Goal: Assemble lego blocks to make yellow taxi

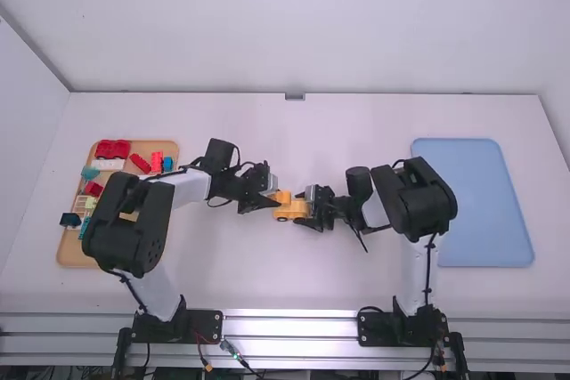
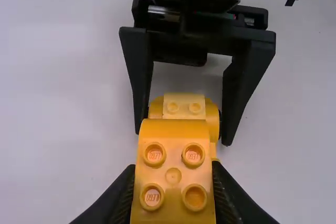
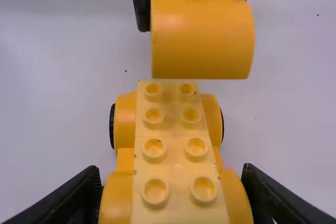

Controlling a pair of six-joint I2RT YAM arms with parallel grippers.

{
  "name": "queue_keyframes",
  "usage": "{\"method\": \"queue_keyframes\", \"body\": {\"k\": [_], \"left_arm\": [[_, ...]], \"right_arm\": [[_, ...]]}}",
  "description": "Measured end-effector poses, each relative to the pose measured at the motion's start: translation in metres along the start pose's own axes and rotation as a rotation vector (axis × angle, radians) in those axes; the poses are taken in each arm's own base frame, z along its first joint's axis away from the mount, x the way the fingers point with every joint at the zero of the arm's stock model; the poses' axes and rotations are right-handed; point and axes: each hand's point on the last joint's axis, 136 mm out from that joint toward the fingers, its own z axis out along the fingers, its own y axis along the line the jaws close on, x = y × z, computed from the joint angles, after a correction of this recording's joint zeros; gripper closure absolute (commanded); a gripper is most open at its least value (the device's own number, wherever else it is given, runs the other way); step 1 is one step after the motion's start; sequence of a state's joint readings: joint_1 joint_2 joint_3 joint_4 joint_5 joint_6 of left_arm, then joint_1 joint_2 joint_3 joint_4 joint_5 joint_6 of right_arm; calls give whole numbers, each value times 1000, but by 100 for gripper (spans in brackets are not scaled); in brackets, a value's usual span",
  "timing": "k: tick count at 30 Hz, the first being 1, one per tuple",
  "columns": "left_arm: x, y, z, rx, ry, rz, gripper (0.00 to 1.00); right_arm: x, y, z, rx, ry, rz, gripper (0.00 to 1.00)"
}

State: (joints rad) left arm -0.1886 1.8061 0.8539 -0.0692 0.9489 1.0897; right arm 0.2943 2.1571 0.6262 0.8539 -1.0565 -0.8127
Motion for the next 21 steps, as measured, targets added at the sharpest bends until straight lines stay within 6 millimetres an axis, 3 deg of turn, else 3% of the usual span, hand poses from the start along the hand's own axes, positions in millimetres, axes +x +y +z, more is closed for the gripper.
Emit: {"method": "queue_keyframes", "body": {"k": [12, 21], "left_arm": [[4, -4, 9, -35, -23, -30, 98], [-1, -18, 23, 4, -14, -10, 98]], "right_arm": [[0, 1, 0, -4, -1, 5, 47], [-1, 6, 3, -25, -3, 10, 47]]}}
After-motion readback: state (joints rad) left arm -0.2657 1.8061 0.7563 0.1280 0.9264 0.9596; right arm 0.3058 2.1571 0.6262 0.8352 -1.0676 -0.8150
